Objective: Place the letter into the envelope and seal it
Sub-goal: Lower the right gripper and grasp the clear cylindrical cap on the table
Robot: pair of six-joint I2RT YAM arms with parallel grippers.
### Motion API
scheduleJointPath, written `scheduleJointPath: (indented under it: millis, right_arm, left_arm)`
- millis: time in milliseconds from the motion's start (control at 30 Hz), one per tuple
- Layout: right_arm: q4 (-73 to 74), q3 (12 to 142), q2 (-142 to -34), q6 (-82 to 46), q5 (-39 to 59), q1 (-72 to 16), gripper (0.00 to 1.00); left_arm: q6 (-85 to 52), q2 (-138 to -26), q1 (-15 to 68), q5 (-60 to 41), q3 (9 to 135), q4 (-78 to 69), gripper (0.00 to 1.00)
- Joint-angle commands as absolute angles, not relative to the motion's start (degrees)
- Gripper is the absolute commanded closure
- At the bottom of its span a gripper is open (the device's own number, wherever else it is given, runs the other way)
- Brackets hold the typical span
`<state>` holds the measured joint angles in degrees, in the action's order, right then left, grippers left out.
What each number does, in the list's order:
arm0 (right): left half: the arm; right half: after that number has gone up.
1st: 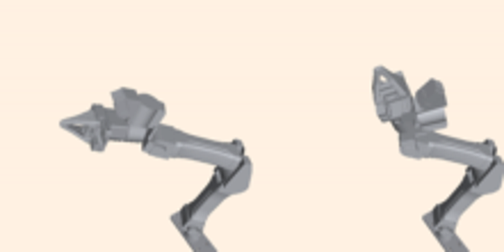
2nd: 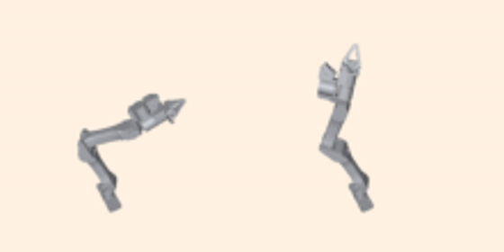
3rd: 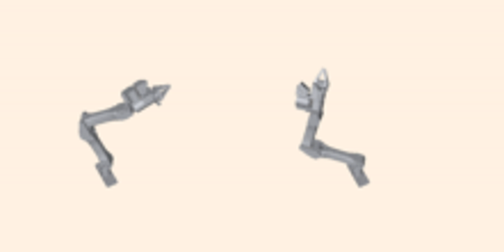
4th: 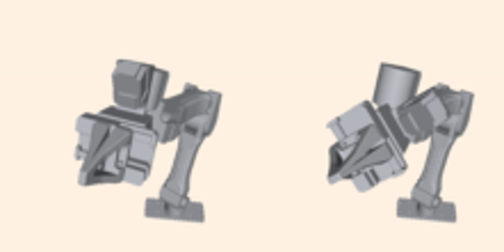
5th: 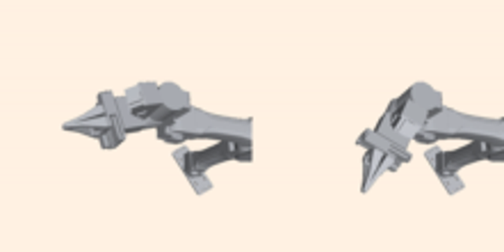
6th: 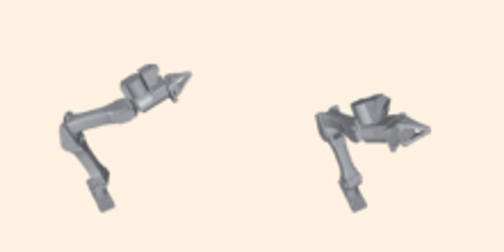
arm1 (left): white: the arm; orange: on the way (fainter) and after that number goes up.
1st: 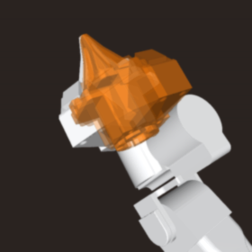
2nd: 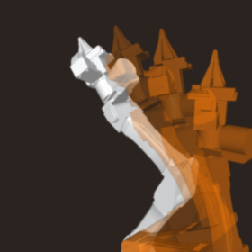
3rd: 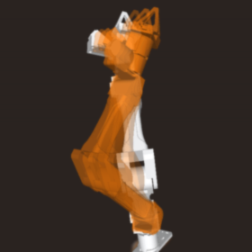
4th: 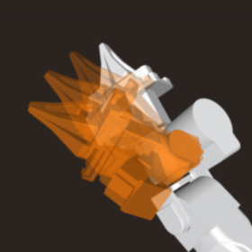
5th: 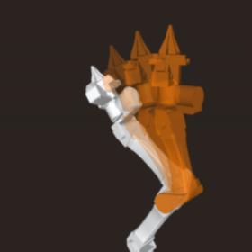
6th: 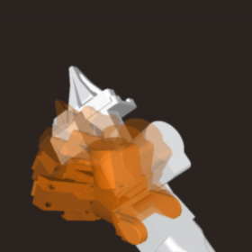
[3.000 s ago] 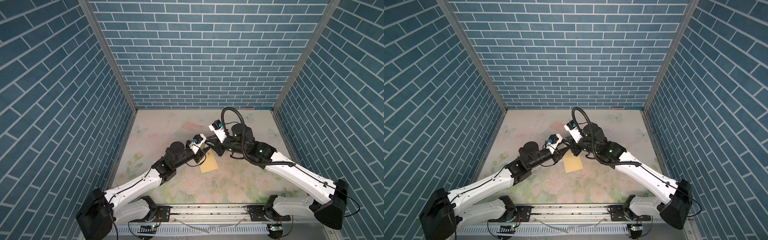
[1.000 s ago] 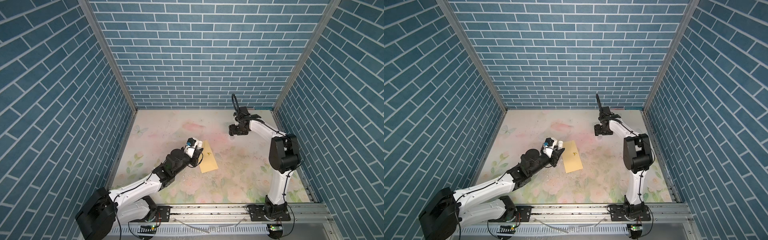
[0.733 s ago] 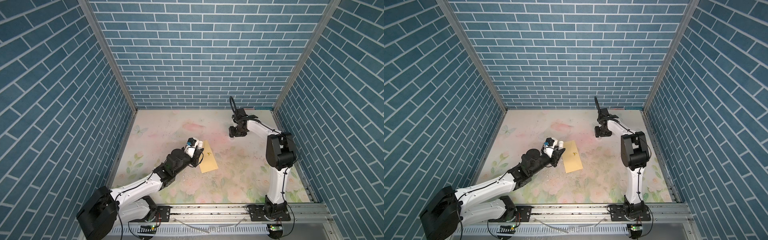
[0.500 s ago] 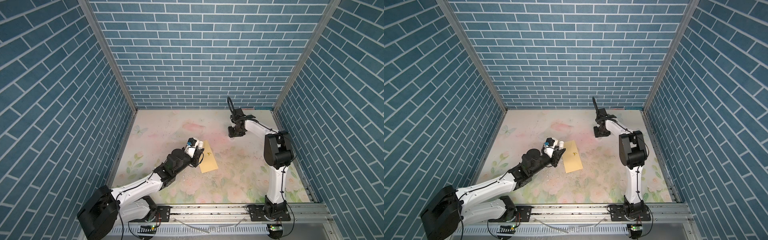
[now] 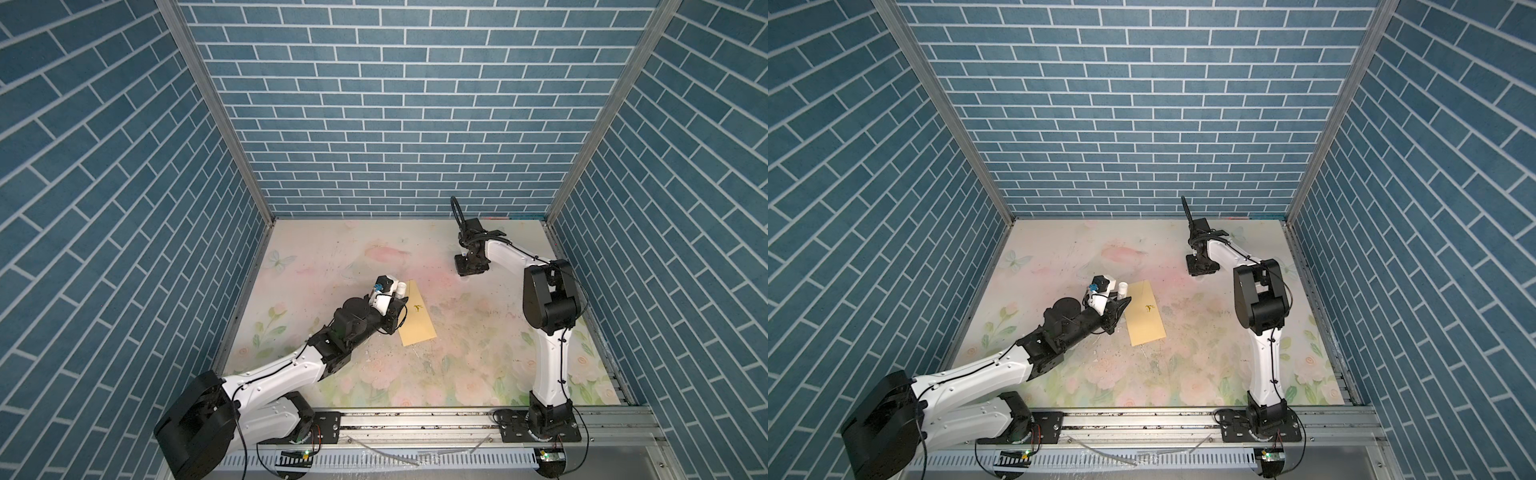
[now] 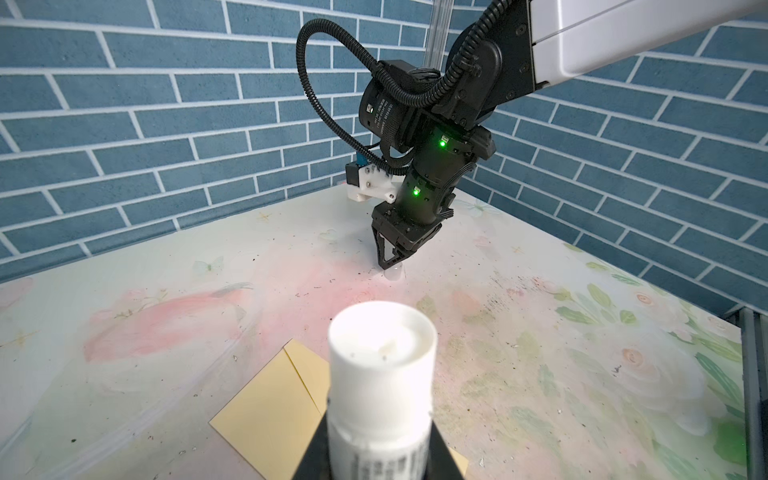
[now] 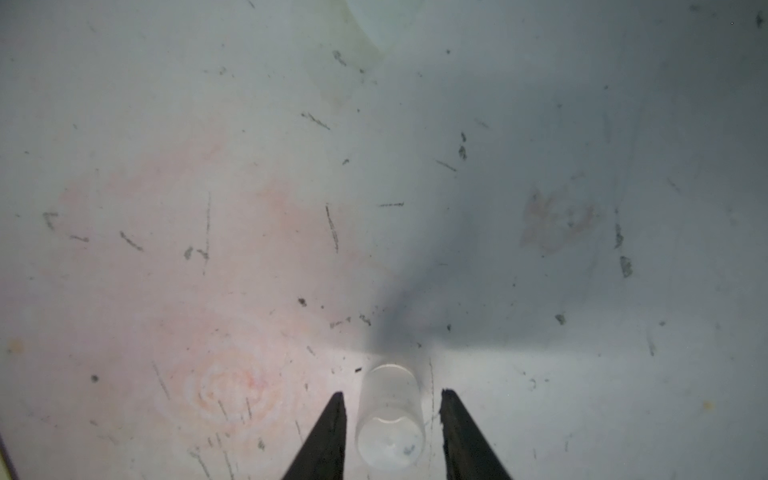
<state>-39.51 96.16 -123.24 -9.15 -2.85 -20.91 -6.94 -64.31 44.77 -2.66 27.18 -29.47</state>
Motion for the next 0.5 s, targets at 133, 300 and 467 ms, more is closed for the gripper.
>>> scheduleJointPath:
  millis: [133, 300, 467]
  right_arm:
    - [-41.4, 99.0, -124.9, -8.0, -3.9, -21.3, 0.67]
    - [-41.8, 99.2, -125.2, -8.0, -4.0, -21.4, 0.74]
    - [-42.3, 99.2, -125.1, -8.0, -4.5, -21.3, 0.78]
  left_arm:
    - [-7.5, -64.4, 44.6, -3.2, 27.3, -31.4, 1.00]
    - [-7.5, -64.3, 44.6, -3.1, 27.2, -31.4, 1.00]
    - [-7.5, -64.3, 44.6, -3.0, 27.2, -31.4, 1.00]
